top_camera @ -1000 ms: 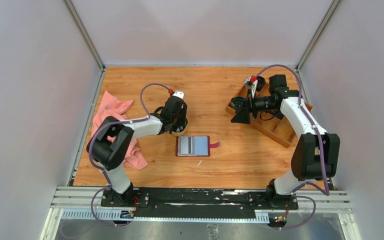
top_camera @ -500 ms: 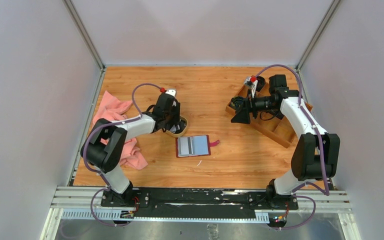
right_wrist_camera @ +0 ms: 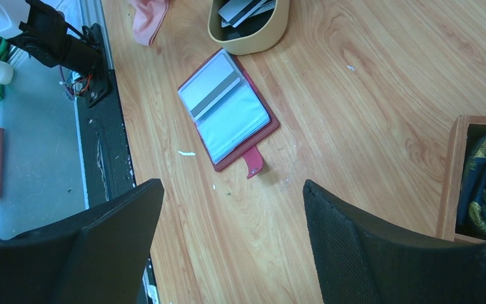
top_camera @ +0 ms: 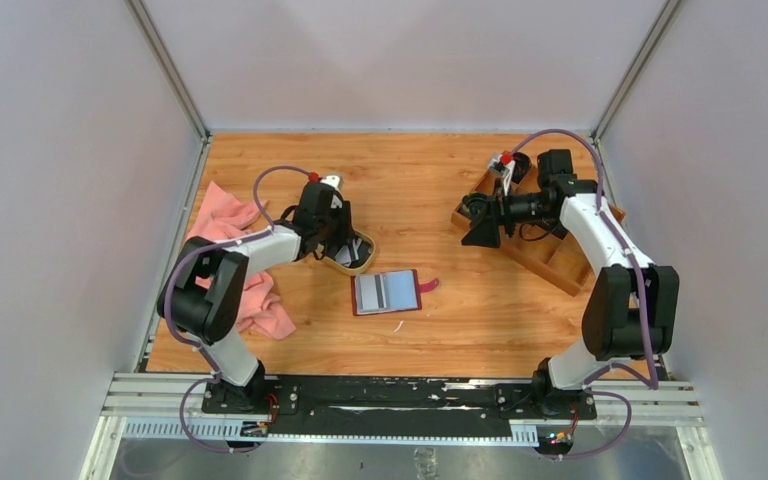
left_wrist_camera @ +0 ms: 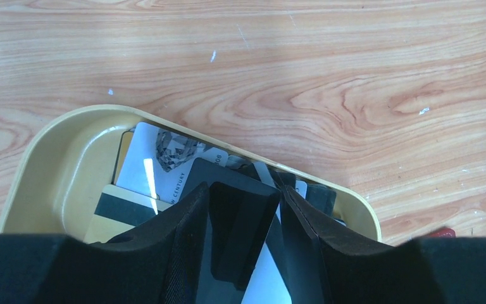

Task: Put the credit cards into the card holder
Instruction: Pick up the credit card from the storage box.

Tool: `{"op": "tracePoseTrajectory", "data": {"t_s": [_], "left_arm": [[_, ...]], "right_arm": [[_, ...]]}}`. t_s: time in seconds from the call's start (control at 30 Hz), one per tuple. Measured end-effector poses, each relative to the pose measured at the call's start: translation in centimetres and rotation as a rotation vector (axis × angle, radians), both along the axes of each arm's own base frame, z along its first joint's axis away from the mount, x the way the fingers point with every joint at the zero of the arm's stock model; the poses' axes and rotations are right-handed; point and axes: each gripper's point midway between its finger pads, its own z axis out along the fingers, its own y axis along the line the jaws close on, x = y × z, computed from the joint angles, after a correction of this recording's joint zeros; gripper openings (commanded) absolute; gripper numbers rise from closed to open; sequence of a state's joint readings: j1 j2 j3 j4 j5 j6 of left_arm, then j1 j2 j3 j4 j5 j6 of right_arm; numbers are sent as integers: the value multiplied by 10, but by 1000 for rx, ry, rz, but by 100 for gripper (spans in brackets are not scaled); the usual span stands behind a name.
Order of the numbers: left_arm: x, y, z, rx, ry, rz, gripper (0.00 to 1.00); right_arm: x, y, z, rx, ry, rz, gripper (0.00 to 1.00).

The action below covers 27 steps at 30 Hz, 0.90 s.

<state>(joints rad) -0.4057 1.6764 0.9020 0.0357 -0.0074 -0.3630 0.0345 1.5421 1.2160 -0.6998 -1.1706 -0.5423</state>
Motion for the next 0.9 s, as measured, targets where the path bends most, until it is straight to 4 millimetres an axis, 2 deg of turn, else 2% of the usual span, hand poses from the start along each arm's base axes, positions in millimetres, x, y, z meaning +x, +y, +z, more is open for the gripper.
{"op": "tracePoseTrajectory", "data": {"t_s": [0.6, 0.7, 0.9], "left_arm": [[7, 16, 3, -85, 27, 25, 44], [9, 19, 4, -100, 32, 29, 43], [9, 22, 6, -138, 45, 25, 43]], "right_arm": [[-7, 16, -7, 16, 43, 52, 80], [-12, 29, -10, 20, 69, 82, 78], [-21, 73, -14, 22, 137, 173, 77]]}}
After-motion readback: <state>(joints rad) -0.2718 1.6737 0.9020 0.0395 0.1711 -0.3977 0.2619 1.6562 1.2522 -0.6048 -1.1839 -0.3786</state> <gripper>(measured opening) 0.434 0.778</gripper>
